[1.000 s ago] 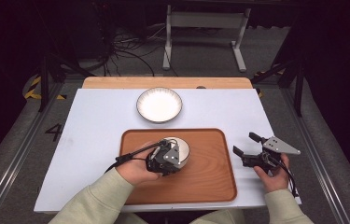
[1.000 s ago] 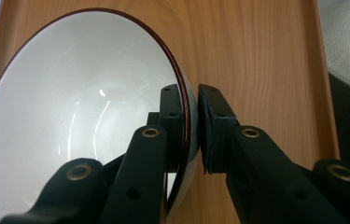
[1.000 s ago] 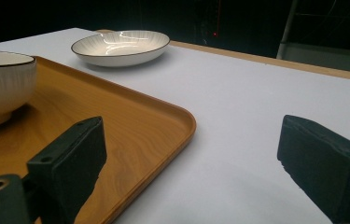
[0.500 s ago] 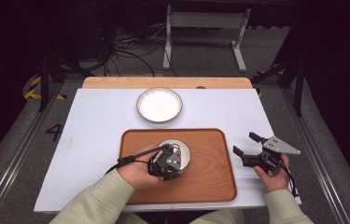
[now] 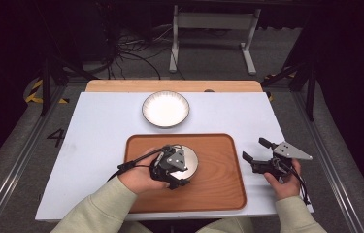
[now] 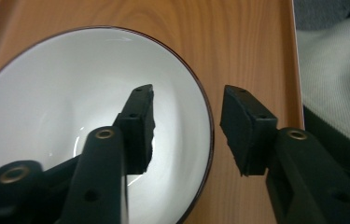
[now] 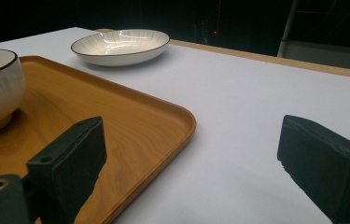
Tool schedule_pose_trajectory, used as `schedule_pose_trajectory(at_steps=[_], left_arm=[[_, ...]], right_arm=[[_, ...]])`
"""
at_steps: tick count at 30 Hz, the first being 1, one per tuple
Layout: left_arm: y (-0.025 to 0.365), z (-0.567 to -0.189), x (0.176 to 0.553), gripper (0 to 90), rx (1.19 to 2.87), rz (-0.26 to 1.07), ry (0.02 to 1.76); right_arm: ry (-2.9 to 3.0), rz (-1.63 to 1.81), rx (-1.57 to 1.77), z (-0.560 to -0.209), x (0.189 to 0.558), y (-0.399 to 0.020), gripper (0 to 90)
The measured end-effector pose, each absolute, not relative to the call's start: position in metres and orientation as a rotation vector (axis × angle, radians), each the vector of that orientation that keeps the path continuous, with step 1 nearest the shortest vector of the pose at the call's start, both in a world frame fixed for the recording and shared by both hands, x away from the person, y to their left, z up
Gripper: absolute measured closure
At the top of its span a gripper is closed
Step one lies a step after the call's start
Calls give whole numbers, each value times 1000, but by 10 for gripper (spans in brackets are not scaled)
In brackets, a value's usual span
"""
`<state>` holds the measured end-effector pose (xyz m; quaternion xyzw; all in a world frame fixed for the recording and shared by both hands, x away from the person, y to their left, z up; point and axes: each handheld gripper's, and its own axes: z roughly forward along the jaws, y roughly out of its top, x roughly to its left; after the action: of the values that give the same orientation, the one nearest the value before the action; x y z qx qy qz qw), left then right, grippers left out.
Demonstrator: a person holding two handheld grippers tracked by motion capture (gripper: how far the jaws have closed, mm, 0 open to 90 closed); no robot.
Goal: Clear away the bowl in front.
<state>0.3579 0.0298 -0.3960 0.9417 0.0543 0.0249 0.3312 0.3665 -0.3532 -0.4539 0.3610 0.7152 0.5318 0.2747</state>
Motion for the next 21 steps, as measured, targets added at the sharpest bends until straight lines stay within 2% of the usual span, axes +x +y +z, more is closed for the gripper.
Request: schedule_pose_trajectory(at_steps=[10,21], left_arm=[[51,-389,359,368,2333,120,288],[80,-383,359,284,2221,184,407]], right_arm=[[1931,1425,972,-454,367,-353,89],[1933,1425,974,-454,368,-353,89]])
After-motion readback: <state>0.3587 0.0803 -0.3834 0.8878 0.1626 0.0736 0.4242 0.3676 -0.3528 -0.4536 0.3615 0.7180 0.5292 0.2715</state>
